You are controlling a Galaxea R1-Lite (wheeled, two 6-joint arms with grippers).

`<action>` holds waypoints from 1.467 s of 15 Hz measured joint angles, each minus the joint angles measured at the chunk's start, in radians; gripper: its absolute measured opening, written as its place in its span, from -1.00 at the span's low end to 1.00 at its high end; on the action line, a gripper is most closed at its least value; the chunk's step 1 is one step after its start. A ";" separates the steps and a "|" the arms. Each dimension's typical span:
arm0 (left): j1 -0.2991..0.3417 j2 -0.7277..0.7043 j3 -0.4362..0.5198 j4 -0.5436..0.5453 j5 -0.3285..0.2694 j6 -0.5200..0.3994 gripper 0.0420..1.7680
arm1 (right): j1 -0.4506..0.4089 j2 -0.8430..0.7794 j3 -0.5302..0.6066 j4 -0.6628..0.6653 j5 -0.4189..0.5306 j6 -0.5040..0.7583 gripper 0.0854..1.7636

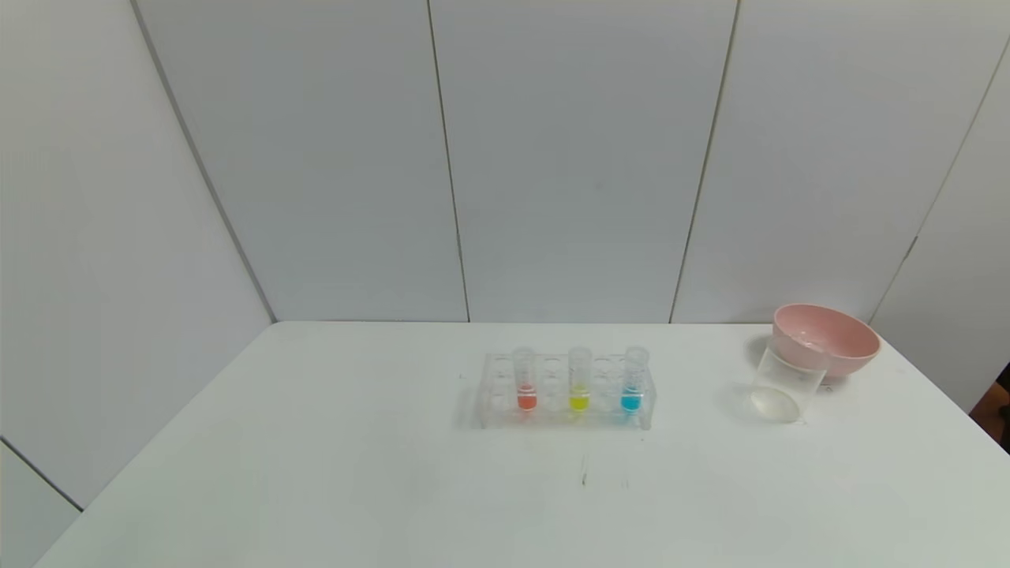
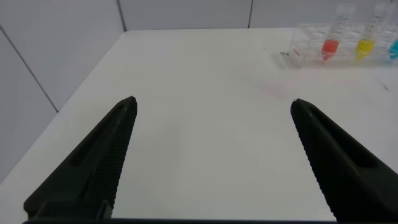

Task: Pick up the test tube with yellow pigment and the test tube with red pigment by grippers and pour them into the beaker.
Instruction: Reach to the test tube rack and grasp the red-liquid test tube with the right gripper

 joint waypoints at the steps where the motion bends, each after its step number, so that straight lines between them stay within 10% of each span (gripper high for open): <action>1: 0.000 0.000 0.000 0.000 0.000 0.000 1.00 | 0.000 0.072 -0.079 0.005 0.007 0.002 0.94; 9: 0.000 0.000 0.000 0.000 0.000 0.000 1.00 | 0.154 0.806 -0.561 -0.206 -0.135 0.113 0.94; 16: 0.000 0.000 0.000 0.000 0.000 0.000 1.00 | 0.776 1.318 -0.526 -0.735 -0.684 0.190 0.94; 22: 0.000 0.000 0.000 0.000 0.000 0.000 1.00 | 0.947 1.716 -0.501 -1.108 -0.855 0.203 0.94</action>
